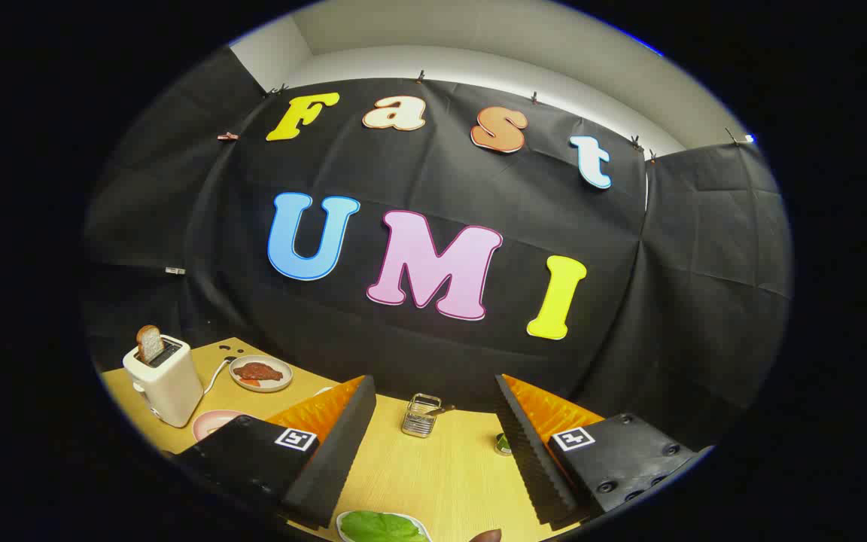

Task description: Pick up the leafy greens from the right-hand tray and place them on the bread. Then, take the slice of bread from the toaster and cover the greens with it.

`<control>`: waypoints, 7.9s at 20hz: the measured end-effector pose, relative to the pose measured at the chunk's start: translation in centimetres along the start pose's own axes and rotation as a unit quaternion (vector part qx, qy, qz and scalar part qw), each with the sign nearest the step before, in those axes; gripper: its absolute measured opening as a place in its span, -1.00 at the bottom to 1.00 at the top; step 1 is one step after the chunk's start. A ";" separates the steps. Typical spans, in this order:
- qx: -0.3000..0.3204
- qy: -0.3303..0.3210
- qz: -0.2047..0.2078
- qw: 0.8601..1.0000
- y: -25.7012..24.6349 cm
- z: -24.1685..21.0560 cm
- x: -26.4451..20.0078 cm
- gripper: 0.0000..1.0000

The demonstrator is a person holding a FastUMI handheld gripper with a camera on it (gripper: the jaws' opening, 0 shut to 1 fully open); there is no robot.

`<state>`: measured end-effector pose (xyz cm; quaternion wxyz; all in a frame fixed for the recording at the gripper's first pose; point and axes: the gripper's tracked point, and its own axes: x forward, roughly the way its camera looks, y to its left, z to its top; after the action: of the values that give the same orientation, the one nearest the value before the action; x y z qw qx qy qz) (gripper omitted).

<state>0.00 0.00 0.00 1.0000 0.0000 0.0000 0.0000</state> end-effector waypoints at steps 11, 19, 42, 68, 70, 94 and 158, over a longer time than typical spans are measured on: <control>0.003 0.004 0.003 1.000 -0.2 -0.2 0.5 0.94; 0.006 0.012 0.021 1.000 0.1 -1.1 0.8 0.94; -0.072 0.271 0.240 0.929 3.5 -24.5 -6.1 0.95; -0.056 0.456 0.314 0.831 7.7 -37.3 -7.2 -0.68; -0.051 0.454 0.307 0.835 7.6 -37.2 -7.1 -0.85; 0.004 0.294 0.369 0.882 24.5 -15.7 0.7 -0.89; -0.036 0.309 0.315 0.897 60.7 -9.2 6.0 -0.66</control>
<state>6.00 60.74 -9.19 0.8967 -0.0364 0.3093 0.3146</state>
